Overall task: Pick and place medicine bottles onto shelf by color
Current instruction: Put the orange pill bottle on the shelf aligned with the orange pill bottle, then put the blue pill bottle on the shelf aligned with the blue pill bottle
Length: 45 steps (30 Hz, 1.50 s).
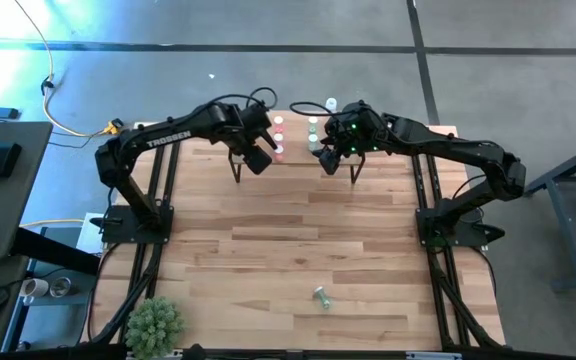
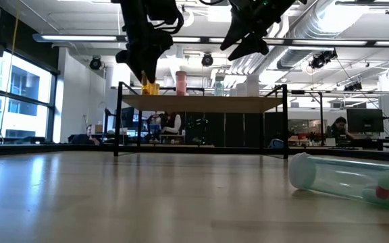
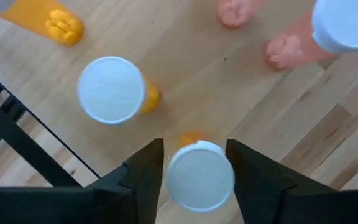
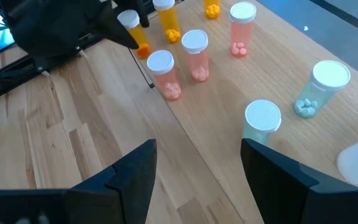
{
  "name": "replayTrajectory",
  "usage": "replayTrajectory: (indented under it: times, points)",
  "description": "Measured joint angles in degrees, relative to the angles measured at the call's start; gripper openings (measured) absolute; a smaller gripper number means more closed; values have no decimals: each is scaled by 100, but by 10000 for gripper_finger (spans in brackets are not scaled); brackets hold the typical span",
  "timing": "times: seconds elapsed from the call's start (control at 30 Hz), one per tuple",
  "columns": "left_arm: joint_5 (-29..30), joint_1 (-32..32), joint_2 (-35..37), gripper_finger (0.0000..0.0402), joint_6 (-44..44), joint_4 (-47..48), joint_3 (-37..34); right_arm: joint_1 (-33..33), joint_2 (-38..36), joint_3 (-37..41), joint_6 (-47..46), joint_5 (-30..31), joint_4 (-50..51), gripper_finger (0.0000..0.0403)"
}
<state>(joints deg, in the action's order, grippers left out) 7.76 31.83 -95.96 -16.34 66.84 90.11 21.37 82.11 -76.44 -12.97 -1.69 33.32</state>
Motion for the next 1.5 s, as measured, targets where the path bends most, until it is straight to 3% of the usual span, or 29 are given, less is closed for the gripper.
replayTrajectory:
  times: [0.6, 1.23, 1.5]
  points:
    - [25, 9, 7, 179, 0, -59, 78, 0, 0, 0, 0, 0, 79, 224]
    - [230, -42, 127, 176, 472, 1086, 2031, -4, 2, 0, -103, -2, 276, 224]
    - [803, -569, 914, 176, 271, 1090, 1500, -100, 2, 2, -504, -439, 782, 224]
